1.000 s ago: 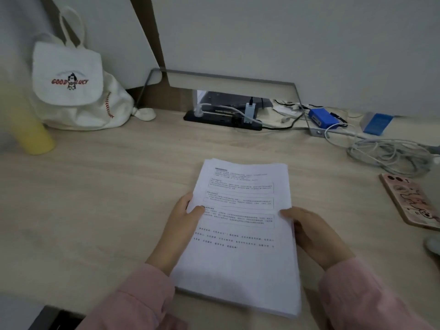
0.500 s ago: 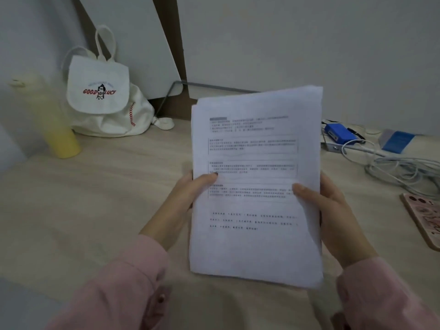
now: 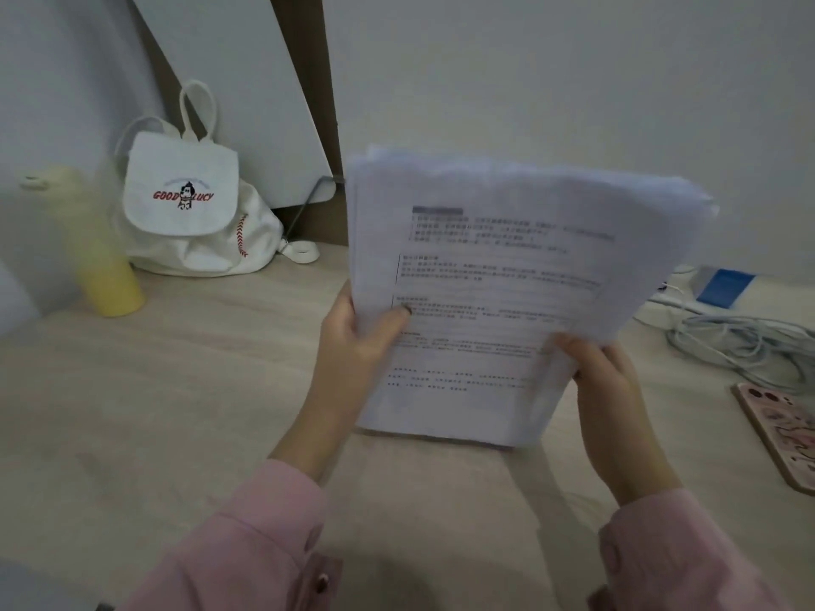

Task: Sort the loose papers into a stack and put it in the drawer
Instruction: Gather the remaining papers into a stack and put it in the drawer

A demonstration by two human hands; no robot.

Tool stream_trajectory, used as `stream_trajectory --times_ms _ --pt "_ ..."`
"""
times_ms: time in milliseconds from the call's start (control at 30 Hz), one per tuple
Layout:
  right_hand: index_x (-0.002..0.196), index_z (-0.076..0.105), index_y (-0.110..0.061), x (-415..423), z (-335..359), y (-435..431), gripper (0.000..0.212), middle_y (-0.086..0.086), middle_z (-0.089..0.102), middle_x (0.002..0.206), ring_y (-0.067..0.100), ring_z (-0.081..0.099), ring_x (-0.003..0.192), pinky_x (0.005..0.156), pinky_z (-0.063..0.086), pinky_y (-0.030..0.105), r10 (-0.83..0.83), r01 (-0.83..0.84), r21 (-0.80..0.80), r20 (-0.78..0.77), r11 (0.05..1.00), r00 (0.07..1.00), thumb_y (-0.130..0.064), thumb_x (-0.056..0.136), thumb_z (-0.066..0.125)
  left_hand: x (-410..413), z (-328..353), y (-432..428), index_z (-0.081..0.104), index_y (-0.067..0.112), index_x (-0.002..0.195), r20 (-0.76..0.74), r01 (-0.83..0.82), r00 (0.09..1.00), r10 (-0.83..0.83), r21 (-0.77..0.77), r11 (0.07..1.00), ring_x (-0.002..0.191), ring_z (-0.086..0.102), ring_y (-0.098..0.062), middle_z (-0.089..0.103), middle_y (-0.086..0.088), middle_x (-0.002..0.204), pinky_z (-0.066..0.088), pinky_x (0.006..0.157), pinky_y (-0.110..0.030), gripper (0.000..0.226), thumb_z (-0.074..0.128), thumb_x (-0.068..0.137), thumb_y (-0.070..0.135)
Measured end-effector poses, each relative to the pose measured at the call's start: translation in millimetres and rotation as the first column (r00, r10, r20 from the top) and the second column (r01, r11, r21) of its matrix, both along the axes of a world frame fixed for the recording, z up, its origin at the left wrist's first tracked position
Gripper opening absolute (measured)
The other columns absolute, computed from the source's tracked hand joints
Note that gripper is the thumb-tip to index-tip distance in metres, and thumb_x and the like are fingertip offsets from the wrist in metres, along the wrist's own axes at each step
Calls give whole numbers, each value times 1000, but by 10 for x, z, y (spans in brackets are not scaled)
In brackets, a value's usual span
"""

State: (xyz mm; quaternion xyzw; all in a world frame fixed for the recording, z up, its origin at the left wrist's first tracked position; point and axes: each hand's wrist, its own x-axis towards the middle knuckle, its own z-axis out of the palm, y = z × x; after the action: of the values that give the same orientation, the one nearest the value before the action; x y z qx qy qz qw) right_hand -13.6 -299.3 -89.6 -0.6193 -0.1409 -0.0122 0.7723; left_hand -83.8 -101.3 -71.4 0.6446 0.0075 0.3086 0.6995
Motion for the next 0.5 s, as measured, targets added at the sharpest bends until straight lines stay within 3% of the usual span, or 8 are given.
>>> stream_trajectory --times_ms 133,233,367,433,500 --pt "110 63 -16 11 -45 -68 32 -5 70 106 14 62 102 81 51 25 -12 12 -8 8 1000 1000 0 87 46 -6 -86 3 59 21 97 -27 29 999 -28 7 1000 81 67 6 72 22 82 49 66 -8 25 60 75 10" --pt "107 66 -14 -1 -200 -109 32 -5 72 102 14 64 100 76 54 18 18 -20 -53 -53 998 998 1 87 46 -37 -234 -37 58 23 99 -108 31 994 -34 -34 999 81 67 6 73 15 88 50 65 -8 26 65 80 7" --pt "106 67 -9 29 -214 -120 31 1 71 103 19 64 100 79 51 27 6 -12 -91 -61 996 998 2 85 47 -55 163 -123 58 15 108 -5 -27 1000 26 -59 998 82 67 3 68 7 97 49 65 -9 46 75 72 37" --pt "106 67 -10 29 -214 -122 30 1 71 105 19 64 101 81 47 31 12 -17 -93 -62 995 998 1 86 47 -43 456 -182 59 13 95 49 -99 994 102 -62 993 68 63 4 64 11 81 46 59 -8 42 62 74 48" --pt "109 66 -10 30 -221 -126 31 3 71 109 21 63 104 85 47 34 20 -26 -98 -64 995 998 0 86 47 7 661 -219 52 15 75 53 -195 979 198 -49 980 56 51 3 53 12 64 41 52 -7 32 58 82 46"
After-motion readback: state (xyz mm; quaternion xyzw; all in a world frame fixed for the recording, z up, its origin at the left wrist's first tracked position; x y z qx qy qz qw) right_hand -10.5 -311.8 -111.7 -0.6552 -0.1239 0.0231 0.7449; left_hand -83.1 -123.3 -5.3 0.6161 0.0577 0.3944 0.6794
